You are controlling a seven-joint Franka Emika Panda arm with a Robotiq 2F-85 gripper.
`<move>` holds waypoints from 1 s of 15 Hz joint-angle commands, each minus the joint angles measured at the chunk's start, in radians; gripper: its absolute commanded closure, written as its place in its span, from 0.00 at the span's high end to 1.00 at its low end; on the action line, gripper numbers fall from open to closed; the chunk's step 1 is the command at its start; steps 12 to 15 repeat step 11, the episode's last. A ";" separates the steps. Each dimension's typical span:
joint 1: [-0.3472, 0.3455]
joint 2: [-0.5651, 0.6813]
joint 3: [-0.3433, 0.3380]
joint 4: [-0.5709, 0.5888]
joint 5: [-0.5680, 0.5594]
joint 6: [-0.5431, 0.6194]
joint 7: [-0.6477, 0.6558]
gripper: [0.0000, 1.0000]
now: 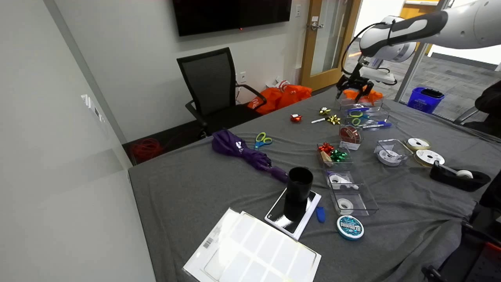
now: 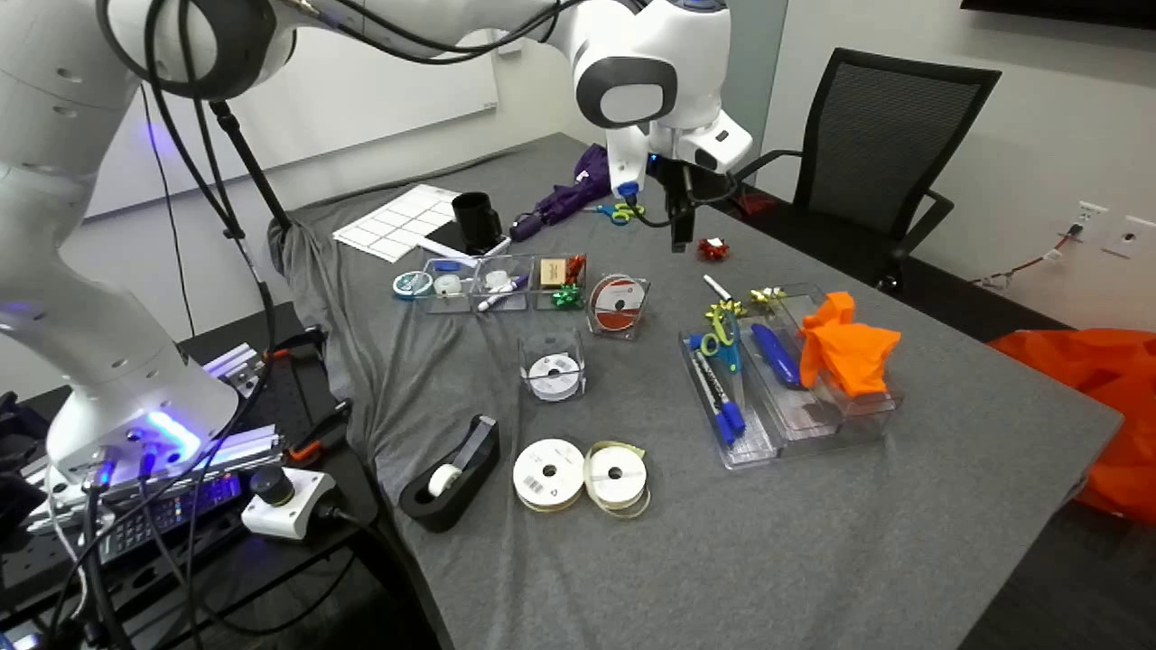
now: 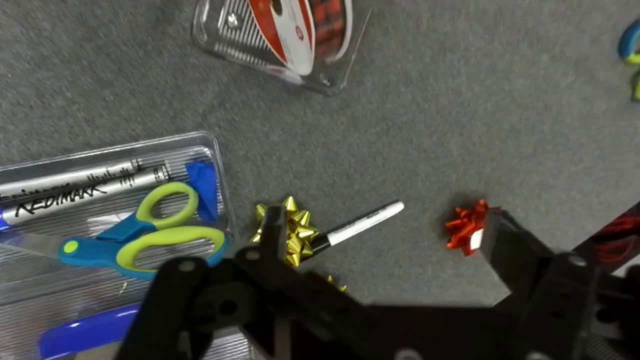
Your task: Move the yellow decoration to the table
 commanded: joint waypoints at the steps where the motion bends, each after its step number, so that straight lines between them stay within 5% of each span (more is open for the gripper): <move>1: -0.016 -0.138 0.045 -0.186 0.012 -0.077 -0.162 1.00; 2: -0.007 -0.162 0.044 -0.228 0.006 -0.077 -0.183 1.00; 3: -0.014 -0.072 0.039 -0.087 -0.010 -0.073 -0.109 1.00; 15: -0.014 -0.082 0.042 -0.100 -0.012 -0.072 -0.110 1.00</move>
